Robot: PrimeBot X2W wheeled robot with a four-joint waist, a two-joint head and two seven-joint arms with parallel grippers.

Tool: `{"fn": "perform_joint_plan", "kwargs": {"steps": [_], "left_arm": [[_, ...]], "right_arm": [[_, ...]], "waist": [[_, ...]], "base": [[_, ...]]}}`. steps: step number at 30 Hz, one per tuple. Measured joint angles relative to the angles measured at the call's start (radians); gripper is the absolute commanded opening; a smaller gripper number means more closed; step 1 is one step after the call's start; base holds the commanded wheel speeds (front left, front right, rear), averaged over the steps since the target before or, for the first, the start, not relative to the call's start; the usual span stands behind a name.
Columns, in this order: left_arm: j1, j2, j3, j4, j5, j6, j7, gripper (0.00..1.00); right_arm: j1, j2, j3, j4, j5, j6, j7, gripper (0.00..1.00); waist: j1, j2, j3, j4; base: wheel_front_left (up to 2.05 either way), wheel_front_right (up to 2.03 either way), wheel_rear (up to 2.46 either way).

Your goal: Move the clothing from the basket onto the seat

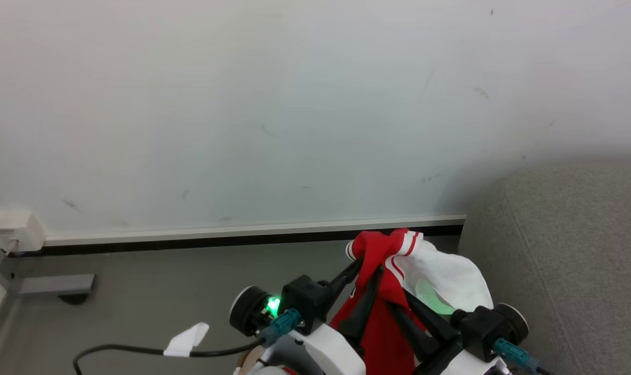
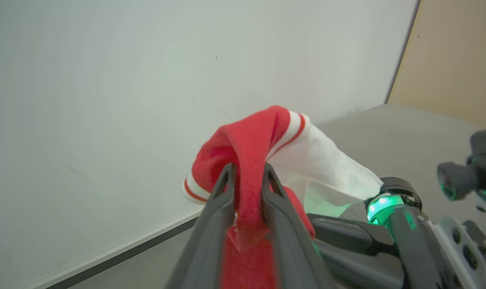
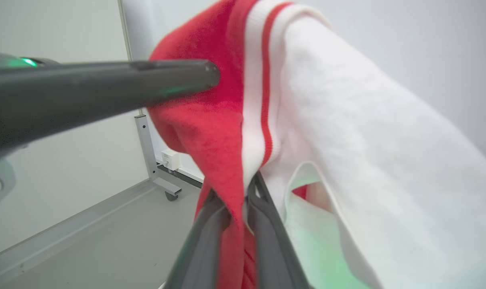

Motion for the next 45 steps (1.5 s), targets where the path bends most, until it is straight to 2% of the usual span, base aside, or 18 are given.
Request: {"fn": "perform_joint_plan", "kwargs": {"steps": [1, 6, 12, 21, 30, 37, 45], "left_arm": [[0.002, 0.002, 0.003, 0.007, 0.0, 0.001, -0.007, 1.0], [0.008, 0.012, 0.001, 0.037, 0.0, 0.004, -0.026, 1.0], [0.019, 0.014, -0.013, 0.061, 0.0, -0.006, -0.043, 1.0], [0.016, -0.009, -0.034, 0.079, 0.0, -0.025, -0.078, 1.0], [-0.009, -0.037, -0.061, 0.1, -0.004, -0.059, -0.092, 1.0], [-0.091, -0.043, -0.083, 0.096, 0.014, -0.092, -0.071, 1.0], [-0.294, -0.044, -0.099, 0.084, 0.085, -0.154, -0.025, 1.0]], "right_arm": [[0.001, -0.006, -0.003, -0.01, 0.005, 0.0, 0.0, 0.0], [0.023, -0.051, -0.035, -0.06, 0.035, 0.0, 0.0, 0.0], [0.044, -0.125, -0.124, -0.118, 0.042, 0.0, 0.0, 0.0], [0.081, -0.207, -0.246, -0.196, 0.035, 0.0, 0.008, 0.0], [0.109, -0.246, -0.346, -0.272, 0.033, 0.0, 0.033, 0.0], [0.085, -0.196, -0.499, -0.297, 0.019, 0.0, 0.062, 0.0], [-0.228, -0.159, -0.665, -0.246, 0.001, 0.0, 0.136, 0.0]], "waist": [[0.0, 0.0, 0.001, -0.004], [0.0, 0.0, 0.005, -0.03], [0.0, 0.0, 0.019, -0.09], [0.0, 0.0, 0.044, -0.238], [0.0, 0.0, 0.082, -0.388], [0.0001, 0.0, 0.17, -0.396], [0.0002, 0.0, 0.349, -0.344]], "base": [[0.0, 0.0, 0.0], [0.0, 0.0, 0.0], [0.0, 0.0, 0.0], [0.0, 0.0, 0.0], [0.0, 0.0, 0.0], [0.0, 0.0, 0.0], [0.0, 0.0, 0.0]]}}
